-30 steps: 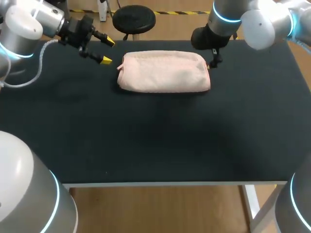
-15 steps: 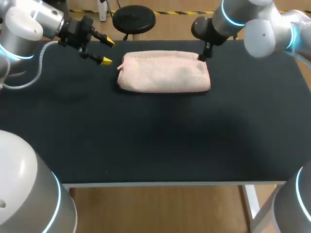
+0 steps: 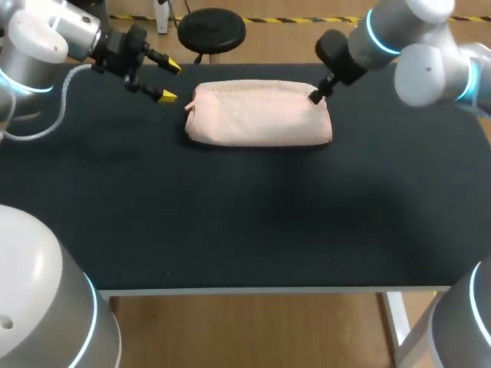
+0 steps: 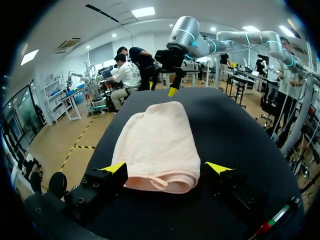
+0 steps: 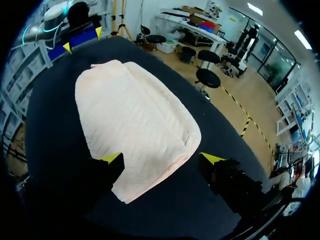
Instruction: Fold the towel
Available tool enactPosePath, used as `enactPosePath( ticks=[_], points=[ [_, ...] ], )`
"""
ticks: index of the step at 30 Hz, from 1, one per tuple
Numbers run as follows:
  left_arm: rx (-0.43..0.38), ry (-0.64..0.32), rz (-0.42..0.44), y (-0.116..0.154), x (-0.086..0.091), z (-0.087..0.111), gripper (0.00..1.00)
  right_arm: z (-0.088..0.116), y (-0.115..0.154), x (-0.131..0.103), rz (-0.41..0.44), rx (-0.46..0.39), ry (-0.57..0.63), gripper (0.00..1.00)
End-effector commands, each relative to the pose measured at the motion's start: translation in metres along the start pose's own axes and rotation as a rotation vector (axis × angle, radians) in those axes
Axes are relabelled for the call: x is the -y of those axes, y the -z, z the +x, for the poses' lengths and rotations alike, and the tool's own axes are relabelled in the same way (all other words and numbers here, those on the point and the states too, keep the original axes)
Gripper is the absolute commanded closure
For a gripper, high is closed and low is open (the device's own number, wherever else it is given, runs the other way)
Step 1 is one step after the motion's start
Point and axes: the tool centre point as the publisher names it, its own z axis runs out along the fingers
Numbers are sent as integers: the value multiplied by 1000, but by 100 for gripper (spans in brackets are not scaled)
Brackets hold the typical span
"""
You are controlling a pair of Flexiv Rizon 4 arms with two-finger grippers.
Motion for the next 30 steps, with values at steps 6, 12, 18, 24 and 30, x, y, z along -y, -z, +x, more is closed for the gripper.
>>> enactPosePath(
  ticks=[6, 12, 18, 24, 30],
  points=[
    [1, -1, 1, 0, -1, 0, 0, -14, -10, 21, -38, -389, -1217, 0],
    [1, -1, 1, 0, -1, 0, 0, -5, -19, 30, -13, -468, -1320, 0],
    [1, -1, 1, 0, -1, 0, 0, 4, -31, 40, 13, -525, -1367, 0],
    [1, -1, 1, 0, -1, 0, 0, 6, -42, 42, 15, -579, -1395, 0],
    [1, -1, 1, 0, -1, 0, 0, 5, -52, 38, -1, -614, -1381, 0]
  ],
)
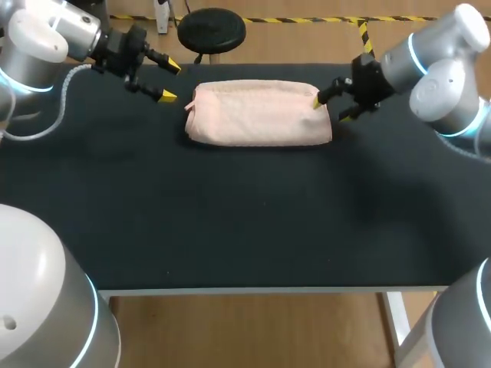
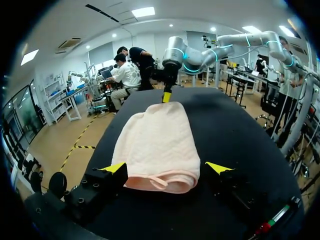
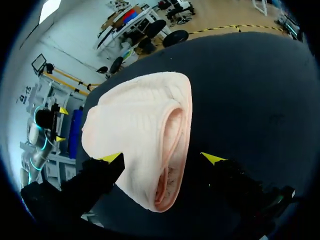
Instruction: Fold the towel
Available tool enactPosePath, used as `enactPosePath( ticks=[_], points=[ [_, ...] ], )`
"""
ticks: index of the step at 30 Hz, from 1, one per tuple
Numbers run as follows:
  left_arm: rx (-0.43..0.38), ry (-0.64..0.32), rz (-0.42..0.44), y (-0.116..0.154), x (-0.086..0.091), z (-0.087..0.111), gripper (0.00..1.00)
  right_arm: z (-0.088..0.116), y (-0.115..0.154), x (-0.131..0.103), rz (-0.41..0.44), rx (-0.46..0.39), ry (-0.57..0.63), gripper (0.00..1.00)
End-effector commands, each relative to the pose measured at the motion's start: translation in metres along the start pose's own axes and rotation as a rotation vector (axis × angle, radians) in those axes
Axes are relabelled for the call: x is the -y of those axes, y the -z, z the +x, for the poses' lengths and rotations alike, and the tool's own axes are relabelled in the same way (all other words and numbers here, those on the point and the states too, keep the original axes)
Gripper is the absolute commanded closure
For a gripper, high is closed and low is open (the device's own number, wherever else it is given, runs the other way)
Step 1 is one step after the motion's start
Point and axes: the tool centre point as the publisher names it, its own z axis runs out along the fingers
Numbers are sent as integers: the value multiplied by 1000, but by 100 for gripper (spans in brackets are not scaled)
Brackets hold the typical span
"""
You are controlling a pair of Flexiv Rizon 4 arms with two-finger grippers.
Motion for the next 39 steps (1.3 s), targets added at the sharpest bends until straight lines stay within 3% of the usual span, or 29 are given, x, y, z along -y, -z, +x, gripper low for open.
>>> enactPosePath(
  ticks=[1, 13, 31, 32, 33, 34, 35, 36, 39],
  points=[
    [1, -1, 0, -1, -1, 0, 0, -5, -13, -10, 47, -248, -448, 0],
    [1, -1, 0, -1, -1, 0, 0, 2, -22, -10, 64, -244, -395, 0],
    [1, -1, 0, -1, -1, 0, 0, 21, -32, -10, 90, -195, -206, 0],
    [1, -1, 0, -1, -1, 0, 0, 21, -32, -9, 91, -189, -204, 10],
    [1, -1, 0, -1, -1, 0, 0, 21, -32, -9, 90, -175, -198, 62],
    [1, -1, 0, -1, -1, 0, 0, 20, -32, -9, 87, -158, -190, 73],
    [1, -1, 0, -1, -1, 0, 0, 20, -31, -9, 81, -139, -178, 91],
    [1, -1, 0, -1, -1, 0, 0, 20, -30, -9, 74, -120, -162, 100],
    [1, -1, 0, -1, -1, 0, 0, 21, -24, -11, 54, -73, -118, 100]
  ],
)
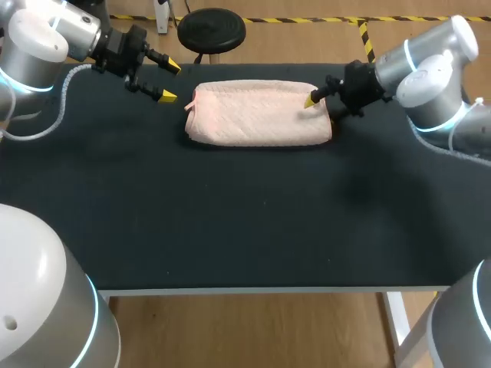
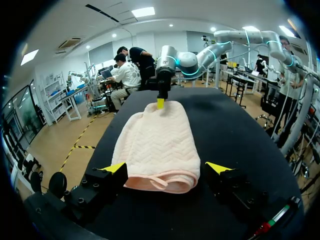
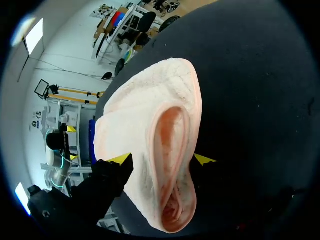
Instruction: Fold the towel
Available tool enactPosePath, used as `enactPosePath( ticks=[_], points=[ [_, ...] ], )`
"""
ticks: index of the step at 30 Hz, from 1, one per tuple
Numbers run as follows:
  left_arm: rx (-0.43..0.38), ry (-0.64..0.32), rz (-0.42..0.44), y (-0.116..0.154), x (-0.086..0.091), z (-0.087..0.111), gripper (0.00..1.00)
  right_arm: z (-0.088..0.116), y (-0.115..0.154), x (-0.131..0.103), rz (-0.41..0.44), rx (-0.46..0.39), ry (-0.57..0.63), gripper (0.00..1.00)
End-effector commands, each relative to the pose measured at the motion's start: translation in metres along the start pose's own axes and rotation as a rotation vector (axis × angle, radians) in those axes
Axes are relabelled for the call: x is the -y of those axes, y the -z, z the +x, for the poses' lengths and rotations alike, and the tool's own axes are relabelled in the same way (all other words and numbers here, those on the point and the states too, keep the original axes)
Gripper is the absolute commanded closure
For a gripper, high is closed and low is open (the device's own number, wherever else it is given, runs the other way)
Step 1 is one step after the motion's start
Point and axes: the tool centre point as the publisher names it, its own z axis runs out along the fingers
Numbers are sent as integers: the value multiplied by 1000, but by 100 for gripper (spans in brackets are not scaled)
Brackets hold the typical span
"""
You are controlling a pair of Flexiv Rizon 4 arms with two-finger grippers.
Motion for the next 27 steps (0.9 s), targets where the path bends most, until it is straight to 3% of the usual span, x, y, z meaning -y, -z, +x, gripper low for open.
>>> enactPosePath(
  ticks=[1, 8, 14, 21, 27],
  points=[
    [2, -1, 0, 0, -1, 0, 0, 10, 9, 2, -19, 61, 33, 100],
    [2, -1, 0, 0, -1, 0, 0, 20, 8, -2, -26, 108, 77, 100],
    [2, -1, 0, 0, -1, 0, 0, 43, -3, -4, -32, 183, 116, 100],
    [2, -1, 0, 0, -1, 0, 0, 87, -31, -8, -30, 259, 154, 100],
    [2, -1, 0, 0, -1, 0, 0, 137, -68, -14, -20, 318, 218, 100]
  ],
)
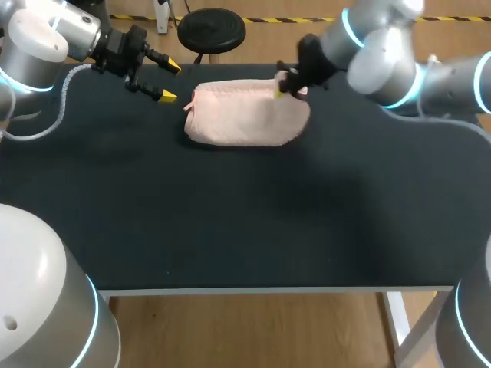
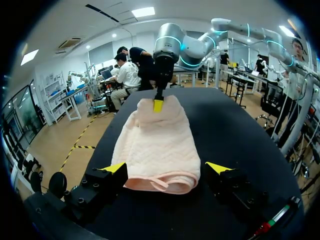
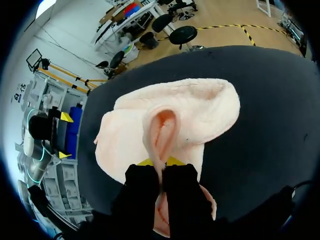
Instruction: Fold the towel
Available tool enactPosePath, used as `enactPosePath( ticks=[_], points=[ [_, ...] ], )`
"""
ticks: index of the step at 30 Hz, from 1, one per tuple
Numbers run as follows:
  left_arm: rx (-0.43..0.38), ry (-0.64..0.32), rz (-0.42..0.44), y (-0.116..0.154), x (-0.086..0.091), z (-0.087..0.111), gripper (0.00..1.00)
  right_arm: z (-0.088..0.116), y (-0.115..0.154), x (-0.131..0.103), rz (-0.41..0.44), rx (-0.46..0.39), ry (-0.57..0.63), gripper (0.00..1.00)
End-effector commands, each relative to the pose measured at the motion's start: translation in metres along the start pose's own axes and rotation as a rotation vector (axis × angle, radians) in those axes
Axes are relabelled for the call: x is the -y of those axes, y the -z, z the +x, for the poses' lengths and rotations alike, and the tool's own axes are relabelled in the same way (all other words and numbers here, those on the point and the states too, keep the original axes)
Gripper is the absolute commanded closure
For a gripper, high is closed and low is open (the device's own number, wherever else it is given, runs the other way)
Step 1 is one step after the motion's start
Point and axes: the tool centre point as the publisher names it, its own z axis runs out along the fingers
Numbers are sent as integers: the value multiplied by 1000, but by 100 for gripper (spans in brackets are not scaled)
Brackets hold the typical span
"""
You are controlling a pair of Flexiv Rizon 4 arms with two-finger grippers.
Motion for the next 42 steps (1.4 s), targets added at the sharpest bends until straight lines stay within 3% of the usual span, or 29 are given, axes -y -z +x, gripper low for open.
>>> enactPosePath(
  ticks=[1, 11, 16, 17, 18, 19, 20, 28, 33, 35, 38, 42],
  points=[
    [2, -1, 0, 0, 0, 0, 0, 42, -29, -21, 16, 121, 34, 100],
    [2, -1, 0, 0, 0, 0, 0, 124, -83, -27, 38, 159, 113, 100],
    [2, -1, 0, 0, 0, 0, 0, 141, -98, -17, 56, 229, 179, 100],
    [2, -1, 0, 0, 0, 0, 0, 142, -100, -15, 60, 243, 191, 68],
    [2, -1, 0, 0, 0, 0, 0, 142, -101, -14, 65, 248, 193, 51],
    [2, -1, 0, 0, 0, 0, 0, 144, -102, -12, 72, 287, 215, 11],
    [2, -1, 0, 0, 0, 0, 0, 144, -102, -11, 68, 301, 232, 0],
    [2, -1, 0, 0, 0, 0, 0, 158, -97, -3, 51, 389, 366, 0],
    [2, -1, 0, 0, 0, 0, 0, 166, -80, 2, 40, 544, 601, 0],
    [2, -1, 0, 0, 0, 0, 0, 167, -72, 5, 64, 565, 682, 0],
    [2, -1, 0, 0, 0, 0, 0, 165, -61, 9, 78, 567, 764, 0],
    [2, -1, 0, 0, 0, 0, 0, 166, -55, 10, 64, 496, 863, 0]
  ],
)
